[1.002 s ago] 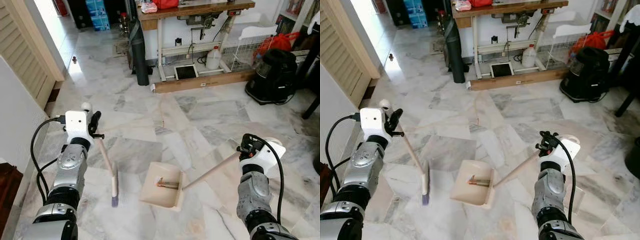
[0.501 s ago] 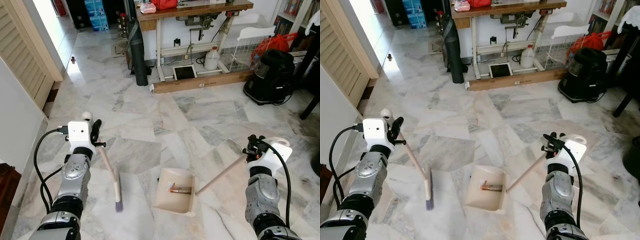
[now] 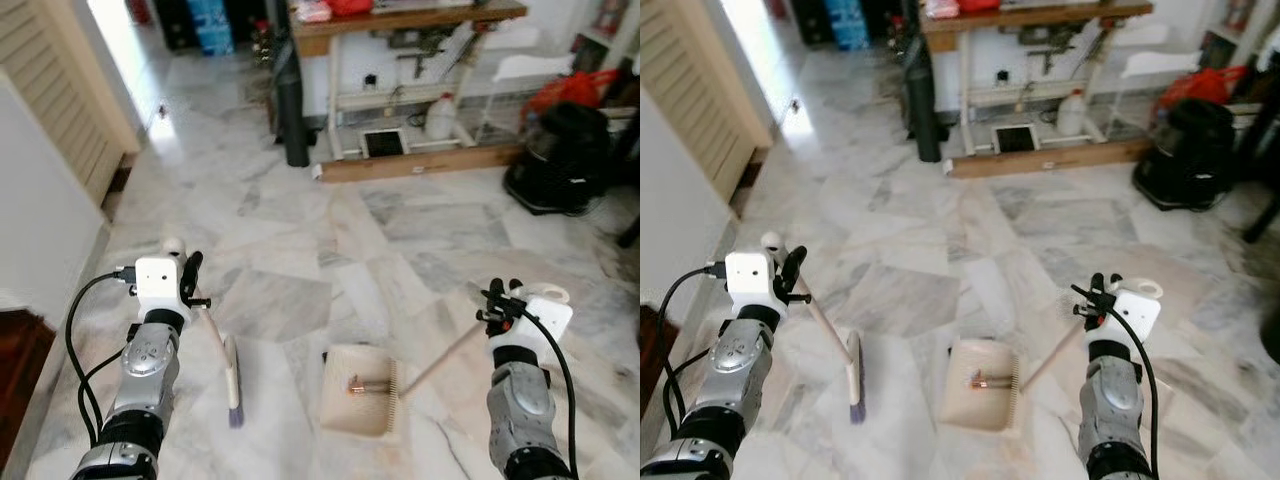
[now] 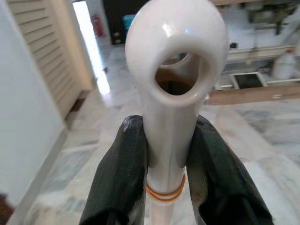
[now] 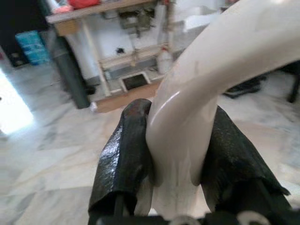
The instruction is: Sweep floor
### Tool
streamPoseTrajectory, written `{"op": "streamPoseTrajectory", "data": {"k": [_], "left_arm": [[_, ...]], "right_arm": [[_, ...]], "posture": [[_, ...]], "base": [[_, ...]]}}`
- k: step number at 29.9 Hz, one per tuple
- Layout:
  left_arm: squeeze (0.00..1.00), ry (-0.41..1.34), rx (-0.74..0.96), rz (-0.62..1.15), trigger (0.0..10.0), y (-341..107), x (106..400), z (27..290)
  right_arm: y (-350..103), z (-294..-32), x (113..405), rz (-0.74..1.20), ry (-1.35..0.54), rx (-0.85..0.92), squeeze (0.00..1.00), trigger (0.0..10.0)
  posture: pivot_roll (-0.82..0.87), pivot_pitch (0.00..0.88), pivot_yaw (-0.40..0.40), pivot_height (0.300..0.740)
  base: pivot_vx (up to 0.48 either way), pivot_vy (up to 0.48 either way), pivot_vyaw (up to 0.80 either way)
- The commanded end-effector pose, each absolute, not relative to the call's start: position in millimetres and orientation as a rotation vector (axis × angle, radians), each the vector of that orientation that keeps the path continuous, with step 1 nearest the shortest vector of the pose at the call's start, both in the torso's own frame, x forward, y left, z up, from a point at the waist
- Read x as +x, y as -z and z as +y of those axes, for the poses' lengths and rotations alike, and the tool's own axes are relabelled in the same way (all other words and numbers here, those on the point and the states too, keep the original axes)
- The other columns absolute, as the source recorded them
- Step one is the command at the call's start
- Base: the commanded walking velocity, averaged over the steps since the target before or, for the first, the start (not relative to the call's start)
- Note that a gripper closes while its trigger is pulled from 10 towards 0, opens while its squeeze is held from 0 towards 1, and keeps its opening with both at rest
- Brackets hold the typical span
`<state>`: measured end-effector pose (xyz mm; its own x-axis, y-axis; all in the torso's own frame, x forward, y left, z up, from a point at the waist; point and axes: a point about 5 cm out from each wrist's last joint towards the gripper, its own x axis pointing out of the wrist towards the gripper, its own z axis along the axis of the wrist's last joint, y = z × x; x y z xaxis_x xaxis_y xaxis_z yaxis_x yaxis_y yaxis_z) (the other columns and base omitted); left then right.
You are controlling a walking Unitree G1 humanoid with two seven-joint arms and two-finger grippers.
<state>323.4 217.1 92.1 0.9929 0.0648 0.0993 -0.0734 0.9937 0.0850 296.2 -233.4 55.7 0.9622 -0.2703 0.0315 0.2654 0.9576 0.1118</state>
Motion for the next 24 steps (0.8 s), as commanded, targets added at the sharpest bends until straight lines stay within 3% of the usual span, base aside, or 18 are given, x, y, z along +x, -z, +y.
{"op": "streamPoseTrajectory", "data": {"k": [1, 14, 24], "left_arm": [[0.00, -0.065, 0.102, -0.169, 10.0, -105.4, 326.9, 212.7], [0.00, -0.079, 0.097, -0.205, 10.0, -116.5, 334.0, 205.4], [0.00, -0.106, 0.084, -0.235, 10.0, -118.7, 331.4, 204.2]], "right_arm": [[-73.8, -236.0, 302.8, -0.132, 0.273, 0.107, 0.00, 10.0], [-93.8, -243.9, 309.6, -0.193, 0.291, 0.111, 0.00, 10.0], [-98.4, -241.8, 312.2, -0.185, 0.241, 0.084, 0.00, 10.0]], "posture": [[-0.03, 0.000, 0.024, 0.740], [-0.03, 0.000, 0.031, 0.740], [-0.01, 0.000, -0.037, 0.740]], "base": [[0.000, 0.000, 0.80], [0.000, 0.000, 0.80], [0.000, 0.000, 0.80]]}}
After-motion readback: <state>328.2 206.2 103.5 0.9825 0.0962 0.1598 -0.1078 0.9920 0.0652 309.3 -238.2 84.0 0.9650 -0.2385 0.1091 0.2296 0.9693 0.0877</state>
